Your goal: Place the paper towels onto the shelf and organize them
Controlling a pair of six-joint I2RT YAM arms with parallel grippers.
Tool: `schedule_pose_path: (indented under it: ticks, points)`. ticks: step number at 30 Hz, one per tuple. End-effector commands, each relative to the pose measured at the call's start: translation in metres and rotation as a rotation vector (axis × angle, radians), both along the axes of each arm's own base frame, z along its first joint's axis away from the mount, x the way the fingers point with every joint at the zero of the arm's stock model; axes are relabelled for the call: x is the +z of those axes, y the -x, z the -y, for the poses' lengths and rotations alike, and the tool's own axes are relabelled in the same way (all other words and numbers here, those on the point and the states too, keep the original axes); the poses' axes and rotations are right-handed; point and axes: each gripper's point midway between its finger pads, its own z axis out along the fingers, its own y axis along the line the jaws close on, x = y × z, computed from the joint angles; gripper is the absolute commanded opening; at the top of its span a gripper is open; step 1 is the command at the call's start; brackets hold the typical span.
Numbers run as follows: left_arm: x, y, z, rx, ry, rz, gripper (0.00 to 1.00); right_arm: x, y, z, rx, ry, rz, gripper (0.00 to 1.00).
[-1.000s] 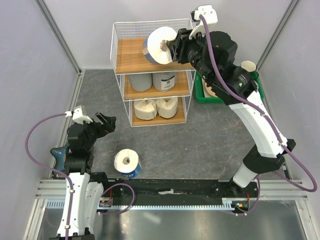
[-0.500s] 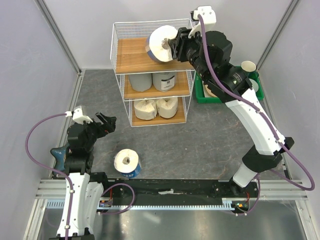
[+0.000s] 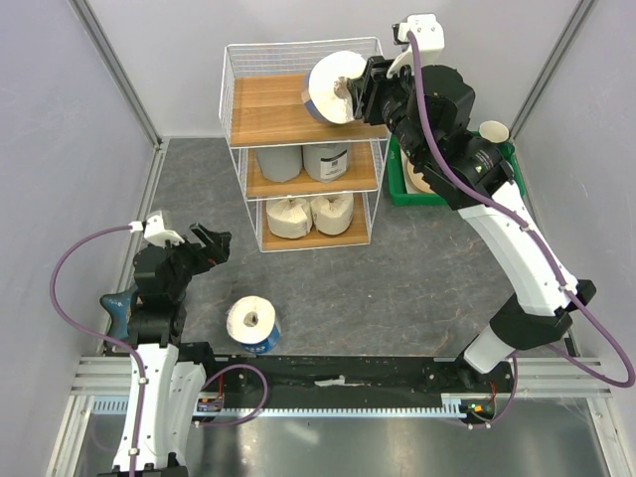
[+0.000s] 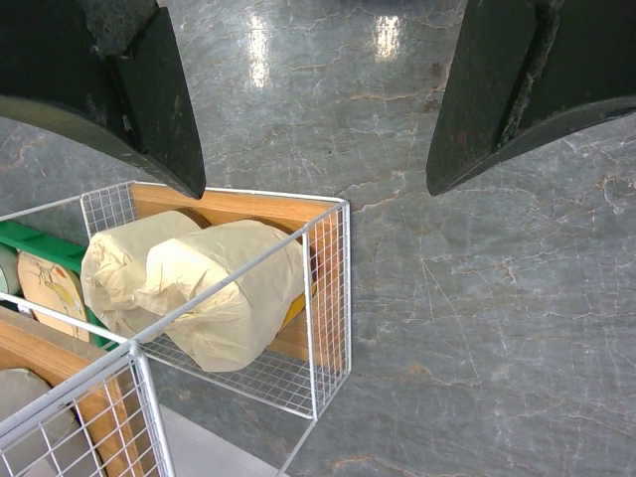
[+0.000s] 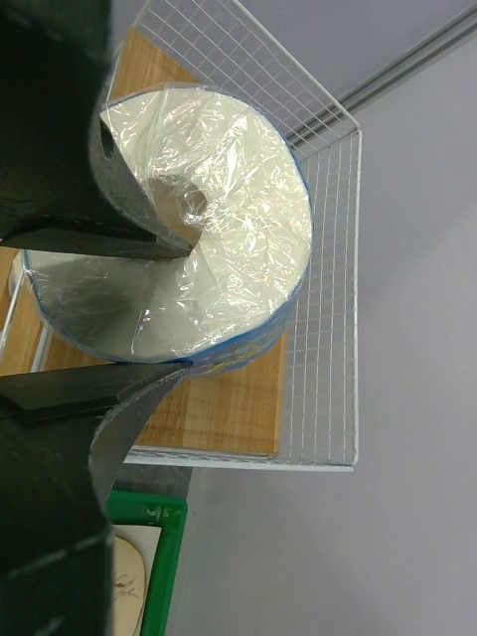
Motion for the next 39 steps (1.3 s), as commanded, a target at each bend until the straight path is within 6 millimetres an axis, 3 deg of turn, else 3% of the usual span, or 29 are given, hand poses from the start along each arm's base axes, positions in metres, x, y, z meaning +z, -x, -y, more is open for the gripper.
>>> schedule_pose_path:
  ticks: [1, 30, 39]
  points:
    - [0.001, -0.001, -0.002, -0.003, -0.037, 0.015, 0.99, 0.035, 0.012, 0.015, -0.017, -0.087, 0.082, 0.21]
    - [0.002, 0.000, -0.002, -0.003, -0.038, 0.017, 0.99, 0.028, -0.004, -0.001, 0.028, -0.110, 0.065, 0.65]
    - [0.002, 0.000, -0.002, 0.000, -0.039, 0.020, 0.99, 0.027, -0.008, -0.006, 0.050, -0.116, 0.065, 0.68]
